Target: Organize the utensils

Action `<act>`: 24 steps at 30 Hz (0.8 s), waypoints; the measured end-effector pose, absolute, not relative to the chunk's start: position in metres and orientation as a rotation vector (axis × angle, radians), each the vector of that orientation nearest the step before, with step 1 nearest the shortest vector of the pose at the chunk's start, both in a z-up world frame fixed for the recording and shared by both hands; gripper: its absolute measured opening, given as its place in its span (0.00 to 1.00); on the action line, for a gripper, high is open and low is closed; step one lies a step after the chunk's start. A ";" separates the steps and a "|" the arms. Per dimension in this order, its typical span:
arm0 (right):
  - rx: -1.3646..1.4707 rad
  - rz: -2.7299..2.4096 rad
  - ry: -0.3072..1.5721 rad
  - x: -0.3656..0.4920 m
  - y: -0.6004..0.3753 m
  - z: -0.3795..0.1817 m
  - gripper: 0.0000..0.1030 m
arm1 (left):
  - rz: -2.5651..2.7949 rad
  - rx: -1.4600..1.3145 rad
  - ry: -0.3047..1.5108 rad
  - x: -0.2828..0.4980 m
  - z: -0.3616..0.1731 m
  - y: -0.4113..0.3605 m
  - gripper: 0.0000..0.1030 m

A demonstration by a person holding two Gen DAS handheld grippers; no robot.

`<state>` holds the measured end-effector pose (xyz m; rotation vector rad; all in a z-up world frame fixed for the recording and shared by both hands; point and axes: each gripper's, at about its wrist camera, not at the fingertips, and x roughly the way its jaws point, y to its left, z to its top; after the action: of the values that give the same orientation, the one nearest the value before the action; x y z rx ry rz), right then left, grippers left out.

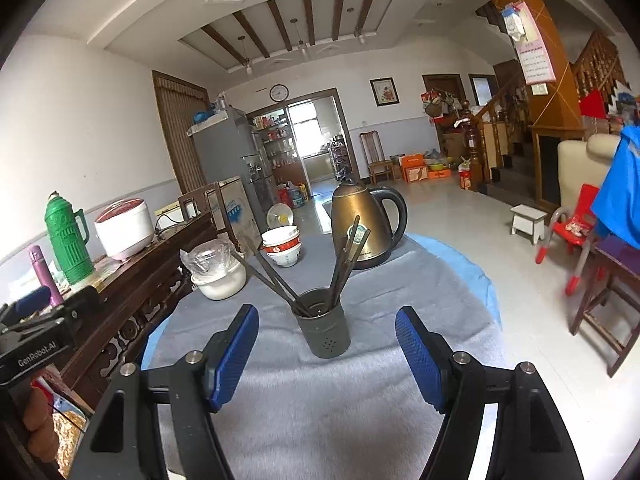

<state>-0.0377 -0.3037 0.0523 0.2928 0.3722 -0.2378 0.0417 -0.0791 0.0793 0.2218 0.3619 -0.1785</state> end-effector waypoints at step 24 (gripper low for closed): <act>0.304 -0.276 0.446 -0.036 -0.265 0.048 0.73 | -0.109 0.219 0.388 0.031 0.069 -0.036 0.98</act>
<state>-0.0355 -0.2647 0.0482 0.3036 0.4457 -0.2764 0.0309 -0.0363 0.0689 0.2192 0.3875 -0.1088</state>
